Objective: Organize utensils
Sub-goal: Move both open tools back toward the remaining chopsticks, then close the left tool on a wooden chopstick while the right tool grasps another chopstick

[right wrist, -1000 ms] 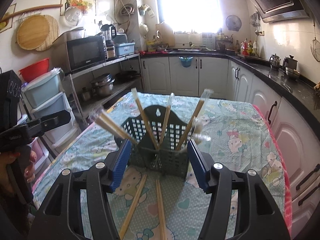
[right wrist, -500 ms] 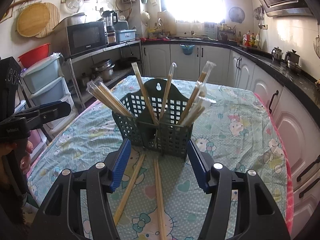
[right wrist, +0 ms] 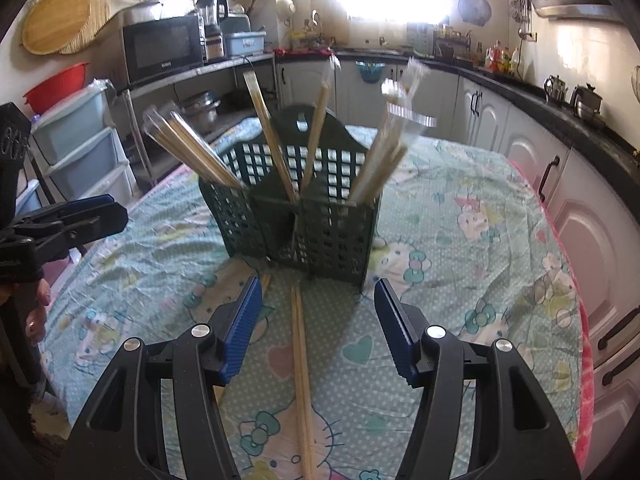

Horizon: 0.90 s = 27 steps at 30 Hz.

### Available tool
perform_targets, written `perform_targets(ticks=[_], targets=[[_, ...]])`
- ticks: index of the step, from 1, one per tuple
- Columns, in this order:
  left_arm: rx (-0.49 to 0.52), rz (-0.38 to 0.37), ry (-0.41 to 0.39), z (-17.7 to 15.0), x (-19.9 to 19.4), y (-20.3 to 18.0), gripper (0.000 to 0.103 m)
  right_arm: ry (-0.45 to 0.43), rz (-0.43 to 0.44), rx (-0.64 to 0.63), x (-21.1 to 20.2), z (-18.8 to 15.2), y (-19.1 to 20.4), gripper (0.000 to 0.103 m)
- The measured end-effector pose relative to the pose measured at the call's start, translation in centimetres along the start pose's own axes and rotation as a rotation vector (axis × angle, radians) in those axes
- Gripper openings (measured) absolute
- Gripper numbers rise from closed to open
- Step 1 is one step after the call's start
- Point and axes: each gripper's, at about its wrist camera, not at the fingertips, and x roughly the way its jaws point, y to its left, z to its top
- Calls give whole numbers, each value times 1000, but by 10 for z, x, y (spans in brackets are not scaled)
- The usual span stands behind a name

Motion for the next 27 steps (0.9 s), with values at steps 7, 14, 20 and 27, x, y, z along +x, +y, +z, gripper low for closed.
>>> perform_targets(ticks=[7,14,20,27], targets=[[-46,-67,90,-12,32,3,81,74,6,-15,30,-12,-1,50],[-71,-108,181,-19,68,-1,54,131,33,-20,58,-21,0,42],[-79,-119,228,-21,94,-6,44,162,49,-30,76,-24,4,38],[-84,-119,272,-21,121,-9,38,203,73,-24,94,-25,7,34]])
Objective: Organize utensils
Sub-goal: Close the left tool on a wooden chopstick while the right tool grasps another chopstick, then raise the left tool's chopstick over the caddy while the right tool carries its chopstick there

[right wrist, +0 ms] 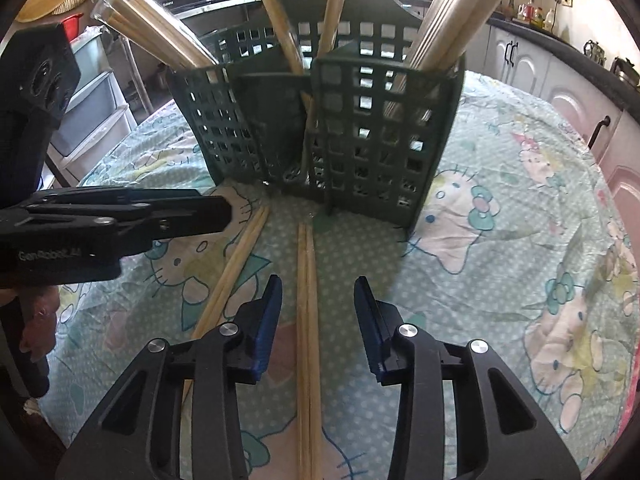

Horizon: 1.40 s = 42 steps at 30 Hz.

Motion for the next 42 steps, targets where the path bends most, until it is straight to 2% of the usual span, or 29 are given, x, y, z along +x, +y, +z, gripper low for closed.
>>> perform_targets(ticks=[5,10,13,19,26,37,42], targets=[[-29,-7,28,4,16,3,31,27,8,19,8,-2,-5,27],[-73,-15,37,5,28,7,29,44,23,36,7,-2,-12,13],[-86,4,38,7,30,9,23,53,41,58,4,-2,-17,8],[-77,41,50,9,34,11,16,41,60,69,-11,-6,-22,8],[-80,41,76,11,36,13,9,9,59,64,-29,-2,-21,8],[-67,60,102,17,38,7,9,-85,58,83,-83,-2,-32,7],[-79,22,88,16,35,15,6,-145,67,71,-103,7,-27,7]])
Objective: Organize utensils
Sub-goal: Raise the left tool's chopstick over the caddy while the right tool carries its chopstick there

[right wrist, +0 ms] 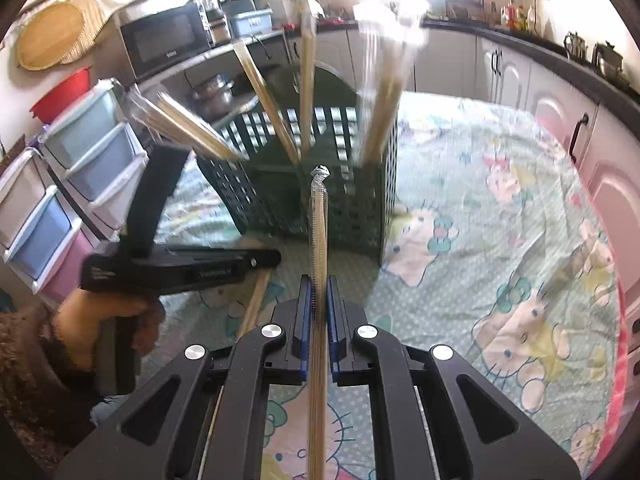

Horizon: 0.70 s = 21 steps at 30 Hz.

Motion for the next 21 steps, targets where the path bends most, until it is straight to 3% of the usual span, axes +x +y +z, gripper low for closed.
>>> perform_targets(ticks=[8,21], targets=[[14,-93,-88,2,-42,3,3,-89,17,-30,-25,17,14,7],[78,-205,-307,13,-147,-17,2,-260,0,-32,-53,46,22,7]])
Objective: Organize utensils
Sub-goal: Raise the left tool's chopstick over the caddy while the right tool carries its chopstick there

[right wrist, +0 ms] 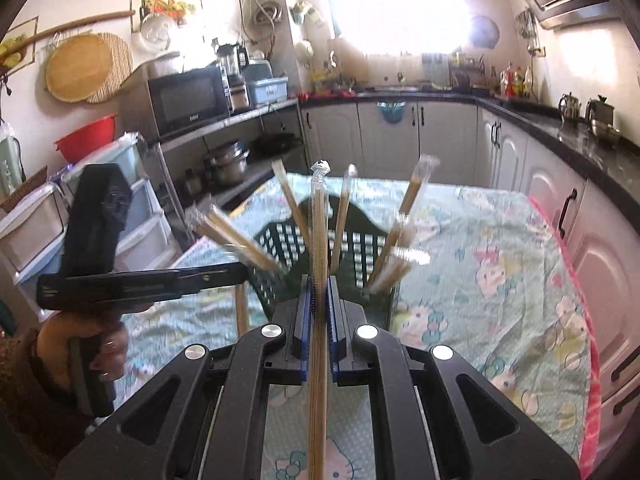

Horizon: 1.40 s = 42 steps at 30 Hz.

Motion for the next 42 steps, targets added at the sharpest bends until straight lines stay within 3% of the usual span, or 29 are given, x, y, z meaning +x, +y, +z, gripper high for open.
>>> perform_targets(ticks=[17,32,42], targets=[[126,-8,-187,59,-56,-50,2,-203,-49,27,-5,51,-4,7],[146,82,-369,120,-92,-52,2,-360,-73,15,-1,100,-2,7],[170,155,-439,133,-92,-51,2,-432,-126,29,15,121,-13,7]])
